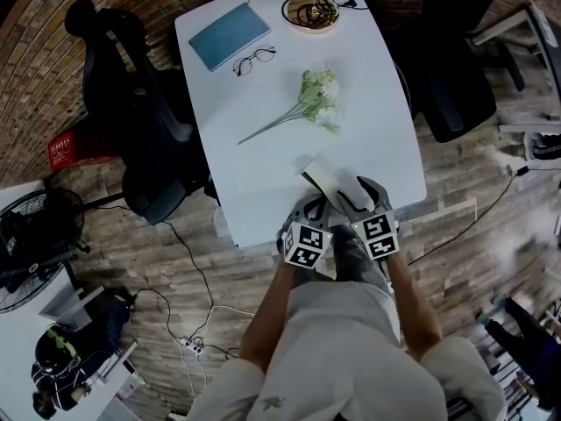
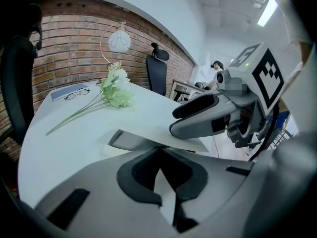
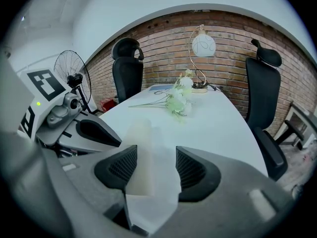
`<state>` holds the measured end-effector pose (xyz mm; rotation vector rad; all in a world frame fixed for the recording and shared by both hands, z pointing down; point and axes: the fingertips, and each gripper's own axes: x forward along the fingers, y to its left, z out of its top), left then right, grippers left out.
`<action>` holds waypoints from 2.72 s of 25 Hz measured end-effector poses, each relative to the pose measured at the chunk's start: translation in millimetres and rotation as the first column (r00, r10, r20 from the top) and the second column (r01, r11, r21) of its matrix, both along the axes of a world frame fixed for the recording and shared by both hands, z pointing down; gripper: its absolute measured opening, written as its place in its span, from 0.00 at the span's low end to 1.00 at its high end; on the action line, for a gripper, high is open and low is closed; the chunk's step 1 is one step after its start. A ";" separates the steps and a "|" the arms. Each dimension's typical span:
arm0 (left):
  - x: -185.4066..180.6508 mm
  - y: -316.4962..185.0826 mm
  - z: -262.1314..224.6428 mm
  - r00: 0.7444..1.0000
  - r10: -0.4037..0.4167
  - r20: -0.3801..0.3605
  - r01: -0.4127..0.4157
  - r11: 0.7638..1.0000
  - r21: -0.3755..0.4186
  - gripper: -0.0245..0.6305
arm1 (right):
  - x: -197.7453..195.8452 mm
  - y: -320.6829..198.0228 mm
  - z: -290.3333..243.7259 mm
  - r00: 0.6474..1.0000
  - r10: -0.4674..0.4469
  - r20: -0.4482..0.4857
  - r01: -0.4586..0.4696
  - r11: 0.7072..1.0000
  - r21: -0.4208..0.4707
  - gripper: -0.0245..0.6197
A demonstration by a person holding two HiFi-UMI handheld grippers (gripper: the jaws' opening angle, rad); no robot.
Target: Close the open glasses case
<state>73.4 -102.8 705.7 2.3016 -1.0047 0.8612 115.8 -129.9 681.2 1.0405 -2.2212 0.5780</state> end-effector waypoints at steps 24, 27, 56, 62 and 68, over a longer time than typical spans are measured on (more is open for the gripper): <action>-10.6 9.2 14.5 1.000 0.004 0.022 -0.002 0.997 -0.074 0.05 | -9.9 7.5 4.9 1.000 -0.008 -0.009 0.008 1.000 -0.015 0.42; -10.9 9.0 15.1 1.000 0.007 0.019 -0.005 0.997 -0.082 0.04 | -10.5 7.5 5.4 1.000 -0.007 -0.010 0.007 1.000 -0.017 0.42; -21.3 16.1 20.4 0.997 0.041 0.061 -0.032 0.989 -0.143 0.04 | -30.2 21.0 16.7 0.998 -0.064 -0.025 0.063 0.997 -0.047 0.42; -25.5 19.4 22.8 0.997 0.040 0.069 -0.029 0.987 -0.155 0.04 | -31.3 21.0 17.7 0.998 -0.062 -0.017 0.061 0.997 -0.046 0.42; -33.2 15.1 16.1 0.998 0.015 0.061 -0.008 0.992 -0.126 0.04 | -29.8 19.0 11.2 0.999 -0.043 -0.012 0.043 0.999 -0.026 0.42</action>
